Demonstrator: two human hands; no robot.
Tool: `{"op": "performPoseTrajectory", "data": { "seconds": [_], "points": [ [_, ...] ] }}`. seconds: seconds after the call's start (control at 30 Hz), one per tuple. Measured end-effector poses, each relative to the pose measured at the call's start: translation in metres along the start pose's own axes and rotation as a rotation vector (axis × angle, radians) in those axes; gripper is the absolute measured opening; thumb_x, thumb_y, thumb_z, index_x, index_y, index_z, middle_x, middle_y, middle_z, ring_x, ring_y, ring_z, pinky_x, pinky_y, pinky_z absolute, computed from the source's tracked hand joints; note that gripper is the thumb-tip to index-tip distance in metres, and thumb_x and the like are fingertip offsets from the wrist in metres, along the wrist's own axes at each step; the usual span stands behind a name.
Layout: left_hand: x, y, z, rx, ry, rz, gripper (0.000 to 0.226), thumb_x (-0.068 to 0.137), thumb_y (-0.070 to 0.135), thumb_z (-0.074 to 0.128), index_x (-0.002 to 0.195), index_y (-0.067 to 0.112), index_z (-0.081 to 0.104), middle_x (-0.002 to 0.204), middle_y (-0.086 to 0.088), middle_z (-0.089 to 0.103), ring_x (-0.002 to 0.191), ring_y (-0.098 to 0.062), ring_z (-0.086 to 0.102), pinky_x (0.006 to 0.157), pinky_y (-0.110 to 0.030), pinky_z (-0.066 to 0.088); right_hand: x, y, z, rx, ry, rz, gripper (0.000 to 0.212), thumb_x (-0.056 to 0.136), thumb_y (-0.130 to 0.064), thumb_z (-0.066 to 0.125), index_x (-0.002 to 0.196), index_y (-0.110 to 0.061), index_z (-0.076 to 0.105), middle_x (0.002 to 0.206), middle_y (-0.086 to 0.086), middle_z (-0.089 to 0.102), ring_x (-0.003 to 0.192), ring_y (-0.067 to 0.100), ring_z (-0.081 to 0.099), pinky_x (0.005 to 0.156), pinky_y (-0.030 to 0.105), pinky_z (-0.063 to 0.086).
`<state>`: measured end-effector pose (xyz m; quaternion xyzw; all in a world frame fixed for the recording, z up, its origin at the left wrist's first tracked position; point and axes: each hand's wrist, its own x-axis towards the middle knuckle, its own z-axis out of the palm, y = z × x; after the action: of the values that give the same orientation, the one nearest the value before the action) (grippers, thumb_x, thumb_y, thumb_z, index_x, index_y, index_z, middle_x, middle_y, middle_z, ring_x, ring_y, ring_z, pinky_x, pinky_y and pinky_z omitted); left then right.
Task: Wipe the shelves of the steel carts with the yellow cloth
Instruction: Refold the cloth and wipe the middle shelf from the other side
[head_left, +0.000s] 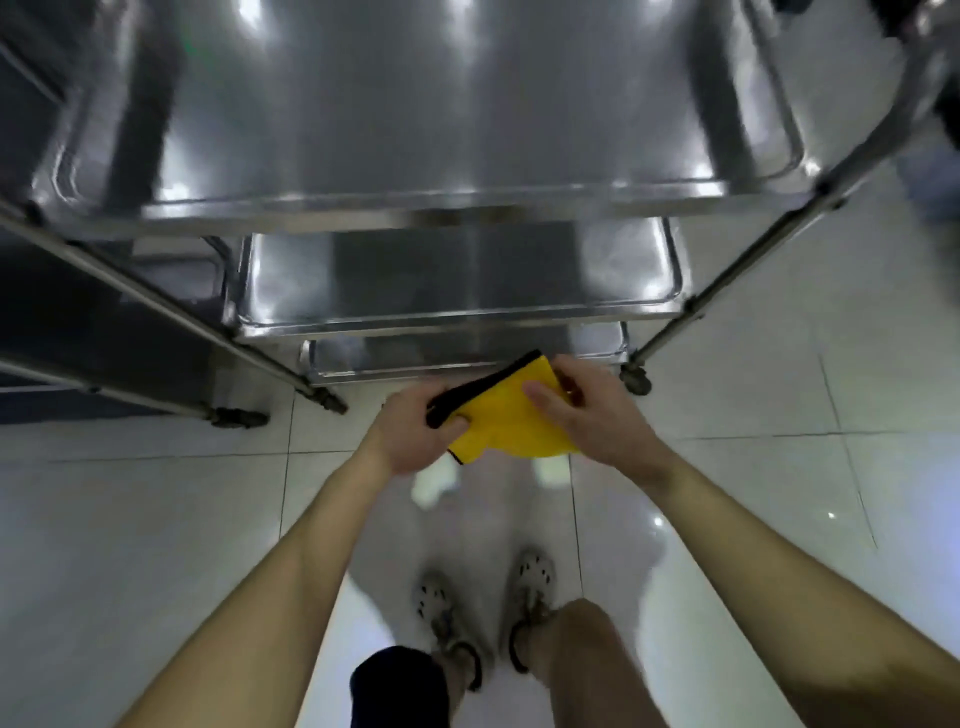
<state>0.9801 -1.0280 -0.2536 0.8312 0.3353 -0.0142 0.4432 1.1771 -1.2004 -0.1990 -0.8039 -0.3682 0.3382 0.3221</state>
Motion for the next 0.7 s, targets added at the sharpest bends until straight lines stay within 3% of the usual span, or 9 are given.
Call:
{"op": "performPoseTrajectory", "data": {
  "seconds": [0.13, 0.23, 0.3, 0.47, 0.57, 0.7],
  "points": [
    [-0.026, 0.089, -0.024, 0.012, -0.054, 0.013, 0.021, 0.098, 0.036, 0.079, 0.119, 0.038, 0.074, 0.083, 0.019, 0.068, 0.076, -0.003, 0.061, 0.068, -0.021, 0.045, -0.059, -0.022, -0.061, 0.057, 0.124, 0.058, 0.033, 0.106, -0.049, 0.057, 0.114, -0.017, 0.063, 0.097, 0.011, 0.068, 0.089, 0.029, 0.064, 0.080, 0.055, 0.055],
    [-0.026, 0.147, -0.024, 0.039, -0.081, 0.073, 0.016, 0.098, 0.042, 0.080, 0.108, 0.030, 0.074, 0.079, 0.007, 0.068, 0.070, -0.009, 0.060, 0.064, -0.027, 0.042, -0.088, -0.012, -0.106, 0.104, 0.211, 0.073, 0.017, 0.109, -0.043, 0.059, 0.125, -0.038, 0.060, 0.107, -0.001, 0.071, 0.095, 0.017, 0.067, 0.076, 0.037, 0.055],
    [-0.018, 0.183, -0.015, 0.088, -0.099, 0.120, 0.017, 0.099, 0.042, 0.078, 0.108, 0.028, 0.074, 0.081, 0.008, 0.068, 0.073, -0.010, 0.061, 0.065, -0.034, 0.042, -0.104, 0.001, -0.138, 0.145, 0.248, 0.094, 0.020, 0.109, -0.043, 0.058, 0.127, -0.051, 0.056, 0.115, -0.007, 0.070, 0.100, 0.011, 0.066, 0.076, 0.029, 0.052],
    [0.015, 0.277, 0.037, 0.128, -0.132, 0.203, 0.011, 0.103, 0.043, 0.073, 0.105, 0.033, 0.073, 0.081, 0.015, 0.066, 0.075, -0.007, 0.062, 0.067, -0.037, 0.047, -0.130, 0.045, -0.228, 0.197, 0.328, 0.125, 0.018, 0.112, -0.036, 0.055, 0.115, -0.054, 0.054, 0.111, -0.006, 0.071, 0.093, 0.021, 0.071, 0.074, 0.050, 0.063],
    [0.040, 0.337, 0.075, 0.124, -0.135, 0.234, 0.003, 0.103, 0.045, 0.073, 0.103, 0.043, 0.070, 0.083, 0.026, 0.068, 0.074, -0.003, 0.062, 0.063, -0.028, 0.041, -0.141, 0.080, -0.290, 0.175, 0.372, 0.127, 0.011, 0.112, -0.040, 0.053, 0.119, -0.048, 0.054, 0.112, -0.002, 0.072, 0.090, 0.024, 0.072, 0.076, 0.058, 0.063],
    [0.078, 0.408, 0.119, 0.179, -0.142, 0.273, 0.005, 0.103, 0.045, 0.073, 0.105, 0.044, 0.068, 0.078, 0.013, 0.068, 0.069, -0.008, 0.062, 0.063, -0.033, 0.046, -0.144, 0.120, -0.368, 0.139, 0.392, 0.131, 0.014, 0.112, -0.046, 0.048, 0.127, -0.044, 0.049, 0.117, 0.002, 0.070, 0.095, 0.027, 0.071, 0.079, 0.058, 0.064]
  ]
}}
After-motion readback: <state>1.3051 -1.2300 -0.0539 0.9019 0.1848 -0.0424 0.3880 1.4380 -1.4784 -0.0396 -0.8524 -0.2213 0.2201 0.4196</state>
